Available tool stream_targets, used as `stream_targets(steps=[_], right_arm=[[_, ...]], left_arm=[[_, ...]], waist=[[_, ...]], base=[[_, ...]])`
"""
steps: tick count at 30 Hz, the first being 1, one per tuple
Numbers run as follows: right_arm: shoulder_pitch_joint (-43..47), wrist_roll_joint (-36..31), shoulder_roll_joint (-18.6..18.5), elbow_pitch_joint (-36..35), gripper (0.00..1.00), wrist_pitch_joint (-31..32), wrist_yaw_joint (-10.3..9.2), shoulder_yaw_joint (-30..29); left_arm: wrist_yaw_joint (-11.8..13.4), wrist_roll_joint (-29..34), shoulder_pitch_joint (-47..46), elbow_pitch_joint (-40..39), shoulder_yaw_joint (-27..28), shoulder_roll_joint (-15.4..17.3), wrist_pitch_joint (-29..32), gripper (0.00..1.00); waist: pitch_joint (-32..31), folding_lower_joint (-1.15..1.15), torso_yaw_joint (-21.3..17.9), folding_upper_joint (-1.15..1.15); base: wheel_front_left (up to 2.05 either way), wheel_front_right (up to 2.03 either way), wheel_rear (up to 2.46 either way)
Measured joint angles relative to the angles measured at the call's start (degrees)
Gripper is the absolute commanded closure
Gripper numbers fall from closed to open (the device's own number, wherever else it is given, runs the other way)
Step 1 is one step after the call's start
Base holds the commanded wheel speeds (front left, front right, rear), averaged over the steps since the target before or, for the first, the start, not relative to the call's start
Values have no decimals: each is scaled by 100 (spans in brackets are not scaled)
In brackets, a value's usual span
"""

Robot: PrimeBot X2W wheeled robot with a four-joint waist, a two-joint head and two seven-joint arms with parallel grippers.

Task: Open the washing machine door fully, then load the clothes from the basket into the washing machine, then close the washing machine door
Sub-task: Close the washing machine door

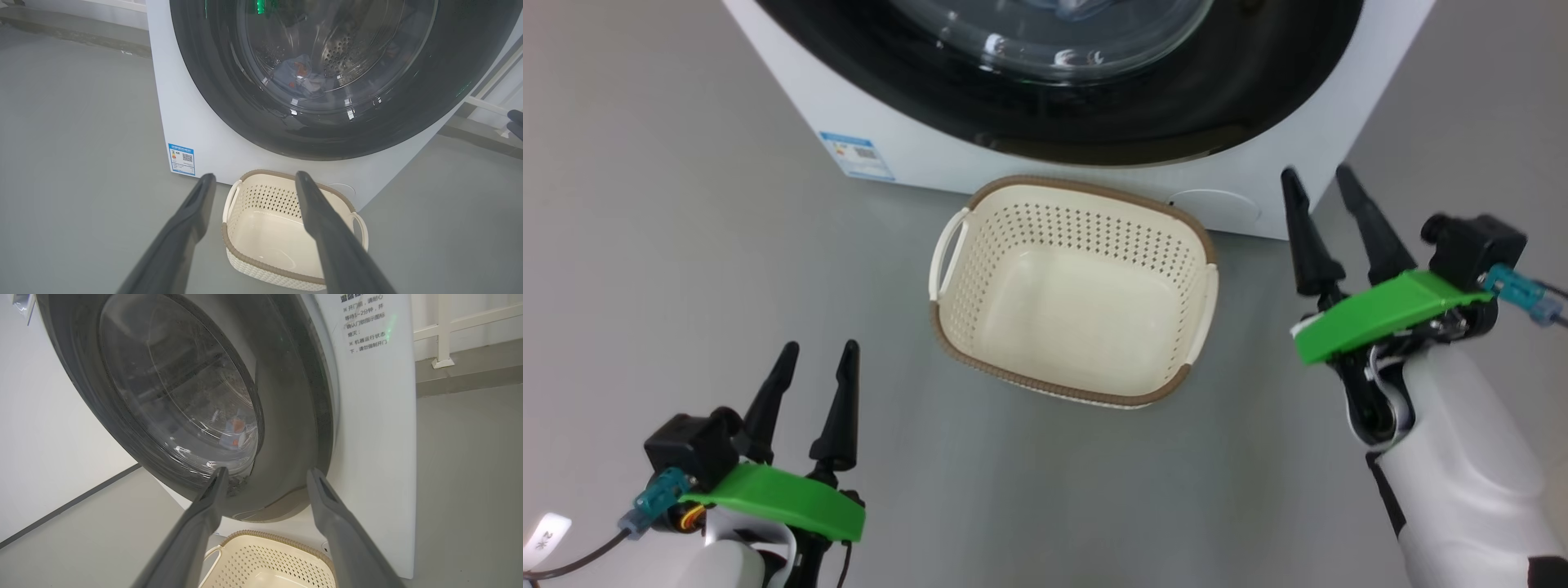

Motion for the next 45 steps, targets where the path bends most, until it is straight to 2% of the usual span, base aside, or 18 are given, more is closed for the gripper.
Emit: stream_targets(steps=[17,29,38,45], right_arm=[[1422,4,-125,-243,0,1,0,56],[2125,-35,-174,-544,0,1,0,-227],[2317,-35,-172,-650,0,1,0,-296],[2402,-35,-172,-691,0,1,0,-324]], left_arm=[[0,-3,365,208,211,241,0,0],[0,30,719,257,470,359,0,0],[0,116,931,201,704,347,0,0],[0,272,992,201,766,338,0,0]], waist=[[-554,-1,-692,0],[-852,0,-1249,0],[-1017,0,-1553,0],[-1067,-1,-1633,0]], base=[[0,0,0],[0,0,0],[0,0,0],[0,0,0]])
